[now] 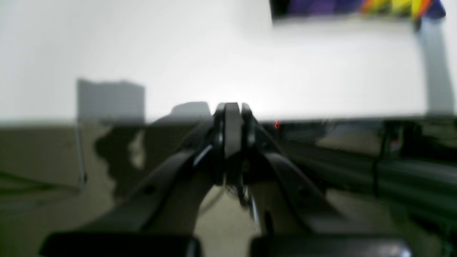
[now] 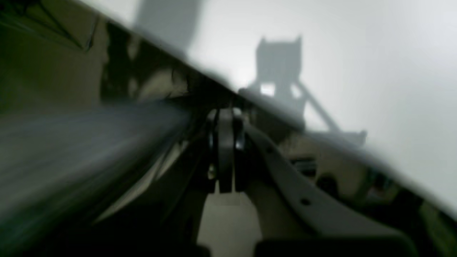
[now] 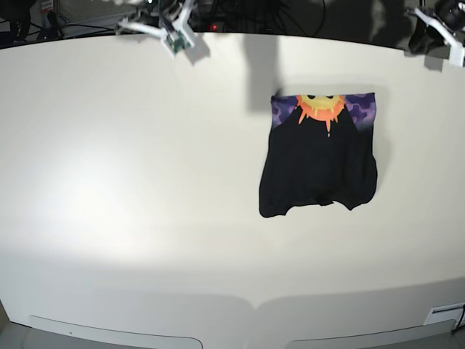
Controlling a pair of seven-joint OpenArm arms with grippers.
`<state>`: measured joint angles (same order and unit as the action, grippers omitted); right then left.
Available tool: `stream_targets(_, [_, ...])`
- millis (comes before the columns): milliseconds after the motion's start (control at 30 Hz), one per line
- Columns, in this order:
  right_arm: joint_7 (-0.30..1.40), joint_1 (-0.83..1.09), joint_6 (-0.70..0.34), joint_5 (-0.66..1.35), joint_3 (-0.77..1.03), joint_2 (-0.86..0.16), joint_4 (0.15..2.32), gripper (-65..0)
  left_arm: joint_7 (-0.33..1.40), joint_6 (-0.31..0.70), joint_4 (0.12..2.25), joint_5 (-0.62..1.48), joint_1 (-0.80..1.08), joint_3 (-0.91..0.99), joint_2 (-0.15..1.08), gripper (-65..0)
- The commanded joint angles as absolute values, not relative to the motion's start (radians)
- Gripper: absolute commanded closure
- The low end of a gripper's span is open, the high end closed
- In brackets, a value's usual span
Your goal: Fold the T-shirt properly
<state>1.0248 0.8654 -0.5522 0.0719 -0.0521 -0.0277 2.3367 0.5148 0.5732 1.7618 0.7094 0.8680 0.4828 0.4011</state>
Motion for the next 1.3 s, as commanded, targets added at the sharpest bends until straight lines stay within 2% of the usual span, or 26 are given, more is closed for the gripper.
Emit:
stream_targets(0, [1.011,0.901,-0.540,0.072,-0.051,-0.028,2.356,0.0,0.497,0.577,1.768,0.708,0.898,0.491,0.410,0.0])
stream_targets(200, [0.842,1.045,-0.490,0.017,-0.018,-0.028,2.269,0.0,0.414,0.578,1.604,0.625,0.927,0.487,0.377,0.0])
stream_targets(300, [0.799,1.046,-0.486,0.018,0.043,-0.028,2.136,0.0,0.352,0.636,1.464,0.624,0.904,0.487,0.377,0.0])
stream_targets(400, [0.755,1.008,-0.486,0.030,0.121,-0.028,1.972,0.0,0.326,0.697,1.311,0.617,0.845,0.480,0.377,0.0])
stream_targets(600, [0.690,0.844,-0.485,0.035,0.287,-0.035,1.589,0.0,0.229,0.698,0.965,0.463,0.665,0.415,0.376,0.0])
stream_targets(700, [0.642,0.742,-0.486,0.033,0.342,-0.071,1.374,0.0,0.136,0.698,0.790,0.384,0.577,0.359,0.377,0.0])
stream_targets(933, [0.431,0.510,-0.493,0.028,0.356,-0.231,0.800,0.0,0.008,0.566,0.545,0.302,0.428,0.271,0.368,0.0])
stream_targets(967, [0.386,0.474,-0.493,0.027,0.356,-0.253,0.719,0.0,-0.007,0.545,0.530,0.302,0.415,0.271,0.362,-0.9])
stream_targets(1033, [0.305,0.406,-0.493,0.016,0.356,-0.291,0.575,0.0,-0.038,0.528,0.509,0.266,0.393,0.271,0.348,-7.9])
stream_targets(1100, [0.241,0.342,-0.493,-0.014,0.356,-0.315,0.471,0.0,-0.064,0.514,0.497,0.183,0.373,0.271,0.329,-10.7])
stream_targets(1267, [0.213,0.226,-0.510,-0.027,0.356,-0.316,0.392,0.0,-0.072,0.441,0.496,0.119,0.333,0.271,0.266,-10.6])
